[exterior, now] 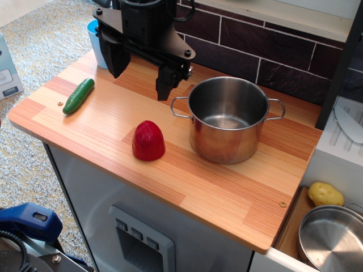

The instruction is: Put sweet potato in pot

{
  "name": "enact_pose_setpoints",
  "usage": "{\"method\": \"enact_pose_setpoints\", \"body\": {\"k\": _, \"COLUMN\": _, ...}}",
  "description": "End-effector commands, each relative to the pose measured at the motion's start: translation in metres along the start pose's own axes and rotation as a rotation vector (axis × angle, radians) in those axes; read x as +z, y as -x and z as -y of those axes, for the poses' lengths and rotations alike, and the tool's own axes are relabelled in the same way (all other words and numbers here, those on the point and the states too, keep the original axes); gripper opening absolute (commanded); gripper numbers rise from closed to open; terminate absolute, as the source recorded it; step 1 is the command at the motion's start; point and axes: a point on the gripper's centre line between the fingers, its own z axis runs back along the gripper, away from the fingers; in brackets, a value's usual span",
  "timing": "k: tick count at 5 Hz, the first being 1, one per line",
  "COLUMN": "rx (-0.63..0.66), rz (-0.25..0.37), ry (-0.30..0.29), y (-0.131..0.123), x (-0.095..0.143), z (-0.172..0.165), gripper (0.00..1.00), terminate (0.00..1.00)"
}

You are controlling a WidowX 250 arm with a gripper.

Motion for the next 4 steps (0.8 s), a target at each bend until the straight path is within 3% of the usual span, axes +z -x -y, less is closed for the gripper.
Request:
{"method": "enact_pose_setpoints", "body": {"k": 1, "rx": 0.000, "rz": 0.000, "ry": 0.000, "y": 0.000, "x": 0.000, "z": 0.000, "gripper": 1.00, "terminate": 0.00}}
{"method": "enact_pose_setpoints", "body": {"k": 4, "rx": 0.079, "rz": 0.027, "ry": 0.077, "y": 0.005, "x": -0.043, "z": 0.010, "gripper": 1.00, "terminate": 0.00}}
